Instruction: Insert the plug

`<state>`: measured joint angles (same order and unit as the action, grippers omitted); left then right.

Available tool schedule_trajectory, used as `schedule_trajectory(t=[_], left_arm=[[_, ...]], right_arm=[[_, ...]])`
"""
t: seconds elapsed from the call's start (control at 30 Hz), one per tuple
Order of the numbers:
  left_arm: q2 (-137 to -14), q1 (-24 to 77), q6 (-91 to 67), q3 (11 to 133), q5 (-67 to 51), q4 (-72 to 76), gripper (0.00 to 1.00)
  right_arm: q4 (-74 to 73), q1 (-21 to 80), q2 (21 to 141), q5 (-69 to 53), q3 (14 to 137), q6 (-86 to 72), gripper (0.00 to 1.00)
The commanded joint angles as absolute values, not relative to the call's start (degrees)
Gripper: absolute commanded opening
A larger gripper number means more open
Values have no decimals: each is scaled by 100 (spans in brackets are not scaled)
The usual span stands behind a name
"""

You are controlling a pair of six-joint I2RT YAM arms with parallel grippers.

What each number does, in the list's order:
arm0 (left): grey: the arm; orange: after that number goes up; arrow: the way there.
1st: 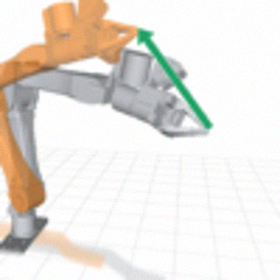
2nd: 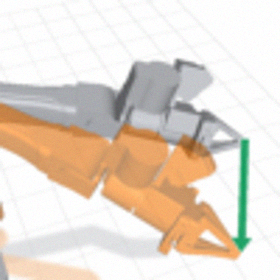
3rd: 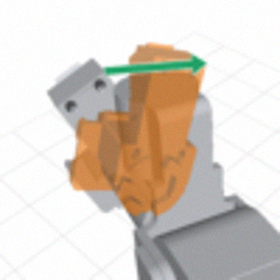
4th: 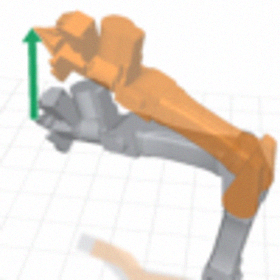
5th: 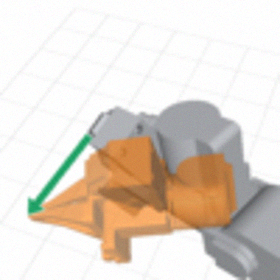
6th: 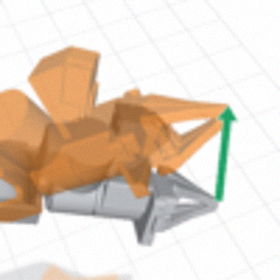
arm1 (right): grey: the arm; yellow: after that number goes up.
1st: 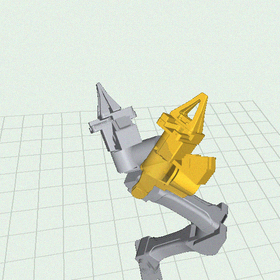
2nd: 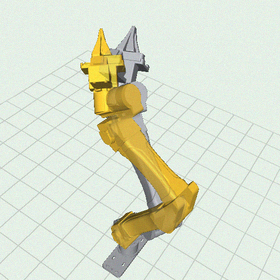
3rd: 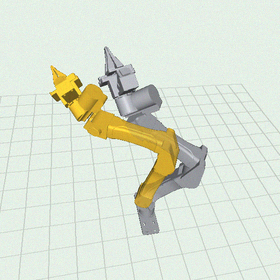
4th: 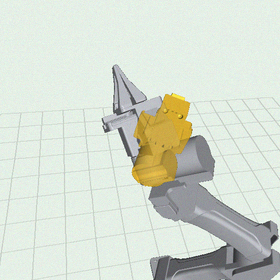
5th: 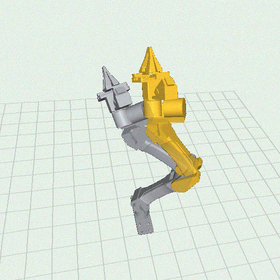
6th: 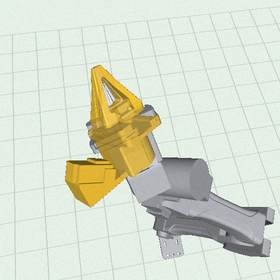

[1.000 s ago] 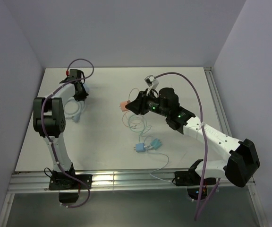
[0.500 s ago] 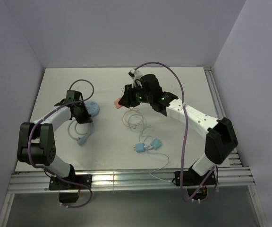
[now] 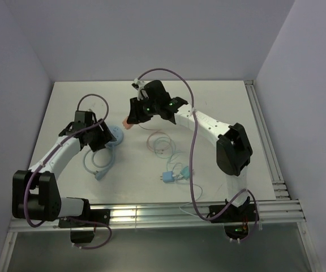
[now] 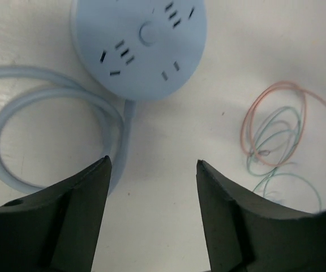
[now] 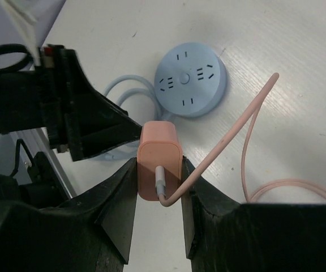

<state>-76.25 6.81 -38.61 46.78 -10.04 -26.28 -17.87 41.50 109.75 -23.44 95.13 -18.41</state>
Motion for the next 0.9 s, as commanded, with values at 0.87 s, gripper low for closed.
schedule_trajectory(t=[0.87], left_arm=[[-10538, -624, -4315, 6637, -1634, -1459, 30]], right_arm=[[-1142, 4236, 12050, -1539, 9606, -5528, 0]])
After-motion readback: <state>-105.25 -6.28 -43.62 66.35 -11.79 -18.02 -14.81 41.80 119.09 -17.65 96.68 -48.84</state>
